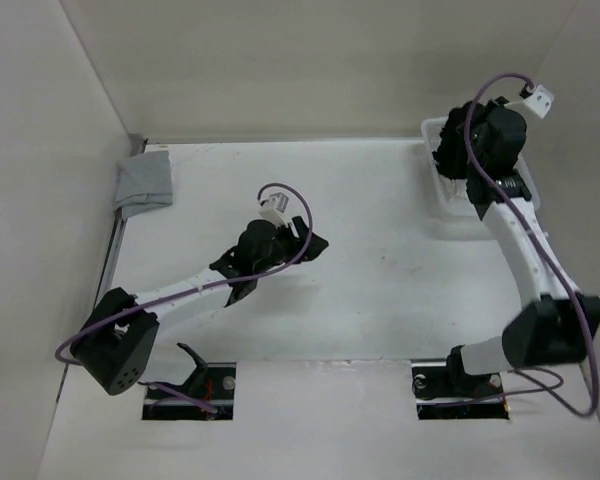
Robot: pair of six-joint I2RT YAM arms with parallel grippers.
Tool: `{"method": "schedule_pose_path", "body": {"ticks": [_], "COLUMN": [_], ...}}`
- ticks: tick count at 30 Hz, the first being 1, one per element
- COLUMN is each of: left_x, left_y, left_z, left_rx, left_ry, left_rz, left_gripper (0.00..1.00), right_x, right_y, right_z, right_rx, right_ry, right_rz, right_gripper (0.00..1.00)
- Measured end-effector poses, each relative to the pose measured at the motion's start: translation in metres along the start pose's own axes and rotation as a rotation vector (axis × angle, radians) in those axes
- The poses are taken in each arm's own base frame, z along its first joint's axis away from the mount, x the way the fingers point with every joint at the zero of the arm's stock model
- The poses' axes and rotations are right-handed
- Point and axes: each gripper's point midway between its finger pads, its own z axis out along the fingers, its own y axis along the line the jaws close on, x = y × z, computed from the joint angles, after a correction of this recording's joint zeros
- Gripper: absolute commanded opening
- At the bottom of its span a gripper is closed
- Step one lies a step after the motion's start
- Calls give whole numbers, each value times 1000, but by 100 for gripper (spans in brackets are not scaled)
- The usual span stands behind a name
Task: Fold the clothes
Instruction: Grab the tank top from the pile, then move the tank top to the center of the board
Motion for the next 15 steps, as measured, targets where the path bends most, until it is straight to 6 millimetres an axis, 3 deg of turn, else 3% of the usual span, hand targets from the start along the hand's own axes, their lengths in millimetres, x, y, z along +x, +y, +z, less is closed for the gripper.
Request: {"method": "schedule_pose_path", "body": {"ticks": [3,5,7,9,13,15], "left_x": [-11,-23,-39,-57,-83,-91], "left_y": [0,2,10,27,78,101], "left_z": [-4,-9,-18,-29,-60,-78], "left_rx": [-4,-10,-31,-75,-201,-256], "left_ry": [-30,-65,-117,-181,-300,-356], "left_rz": [-21,-39,-68,-112,-215,-261], "left_gripper": [52,52,52,52,52,52], "right_x": [-69,-104,-135,-157,-179,-173], "right_y": [78,120,153,174,197,204], "right_z": [-93,-155,-216,-260,-315,-326], "right_rx": [-261,-441,-616,-745,-919,-966], "right_ry": [-147,-205,-237,-253,-247,-224], "right_rz": [99,158,206,240,276,271], "right_gripper": [4,5,6,6,7,9]}}
